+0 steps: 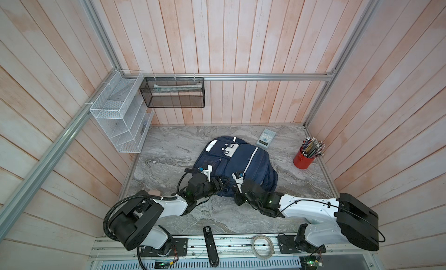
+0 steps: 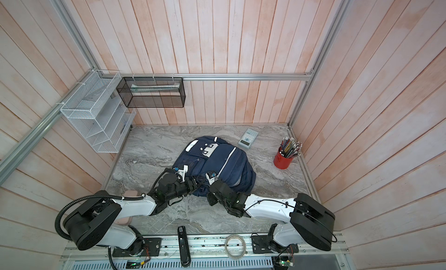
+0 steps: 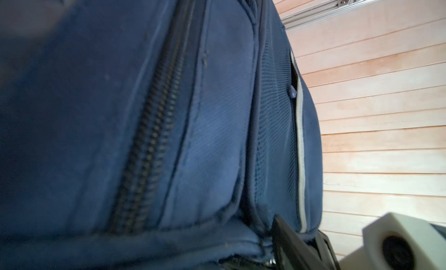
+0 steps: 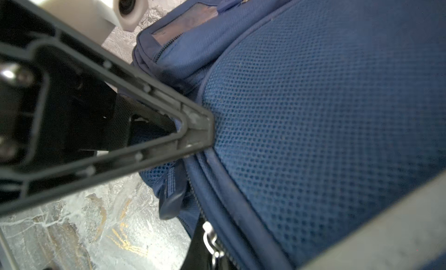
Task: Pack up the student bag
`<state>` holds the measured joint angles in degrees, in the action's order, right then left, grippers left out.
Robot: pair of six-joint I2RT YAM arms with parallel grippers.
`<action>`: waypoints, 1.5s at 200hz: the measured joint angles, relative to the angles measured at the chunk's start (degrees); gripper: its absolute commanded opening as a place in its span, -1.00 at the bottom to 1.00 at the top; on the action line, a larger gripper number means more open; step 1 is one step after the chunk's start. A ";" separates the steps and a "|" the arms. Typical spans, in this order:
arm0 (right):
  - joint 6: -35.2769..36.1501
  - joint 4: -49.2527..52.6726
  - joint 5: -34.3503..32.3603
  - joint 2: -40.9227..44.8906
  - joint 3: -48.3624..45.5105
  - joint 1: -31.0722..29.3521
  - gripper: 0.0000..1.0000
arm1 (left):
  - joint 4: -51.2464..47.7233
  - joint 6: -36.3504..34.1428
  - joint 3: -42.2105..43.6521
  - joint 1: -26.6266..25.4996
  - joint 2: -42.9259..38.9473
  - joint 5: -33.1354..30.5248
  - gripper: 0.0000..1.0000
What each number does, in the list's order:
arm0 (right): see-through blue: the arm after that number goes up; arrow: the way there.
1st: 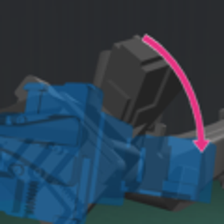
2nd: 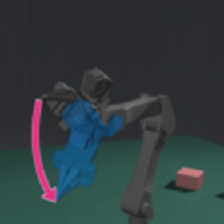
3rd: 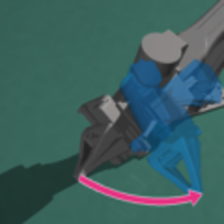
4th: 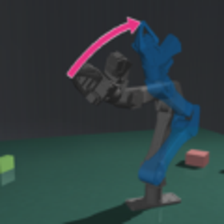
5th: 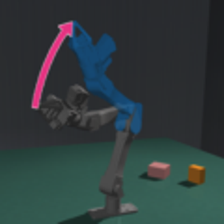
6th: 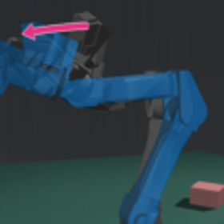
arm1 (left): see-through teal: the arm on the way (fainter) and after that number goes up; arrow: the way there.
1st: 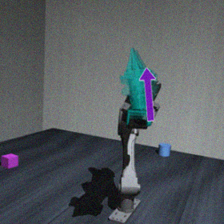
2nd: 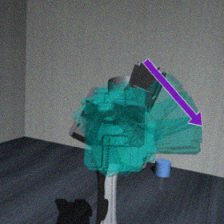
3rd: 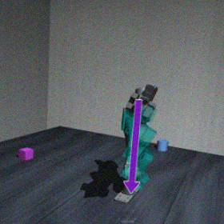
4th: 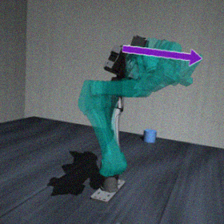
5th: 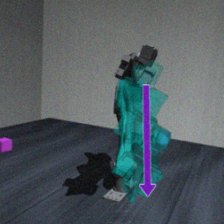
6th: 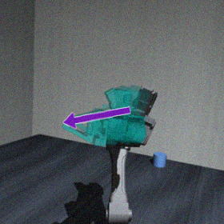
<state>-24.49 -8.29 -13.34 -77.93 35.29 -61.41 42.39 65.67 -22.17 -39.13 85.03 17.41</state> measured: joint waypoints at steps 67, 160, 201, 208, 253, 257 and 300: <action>-3.50 4.70 1.46 1.92 1.27 1.77 -0.95 | 9.29 1.01 -0.26 -0.28 8.72 -1.44 0.19; -4.26 10.08 3.10 5.11 -0.48 4.31 -1.00 | 6.14 -0.07 -1.31 3.45 8.33 0.37 -1.00; -3.78 17.05 3.21 7.02 -0.37 5.81 -1.00 | 4.33 -1.95 -1.42 9.11 8.33 3.45 -1.00; -3.76 18.03 3.15 8.04 -0.44 6.43 -1.00 | 3.56 -2.36 -1.42 9.99 7.78 3.89 -1.00; -3.76 19.17 4.52 14.75 -2.56 15.08 -1.00 | -5.77 -6.43 -1.20 16.26 -0.55 6.10 -1.00; -3.80 18.71 4.94 14.88 -2.56 15.67 -1.00 | -6.51 -6.91 -1.20 16.76 -1.16 6.45 -1.00; -3.63 13.53 12.39 13.09 -2.56 15.52 -1.00 | -13.62 -11.47 -2.84 22.71 -3.06 11.06 -0.90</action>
<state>-28.12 5.23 -0.95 -64.84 32.73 -45.89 28.77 54.19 -25.02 -16.43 81.97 28.47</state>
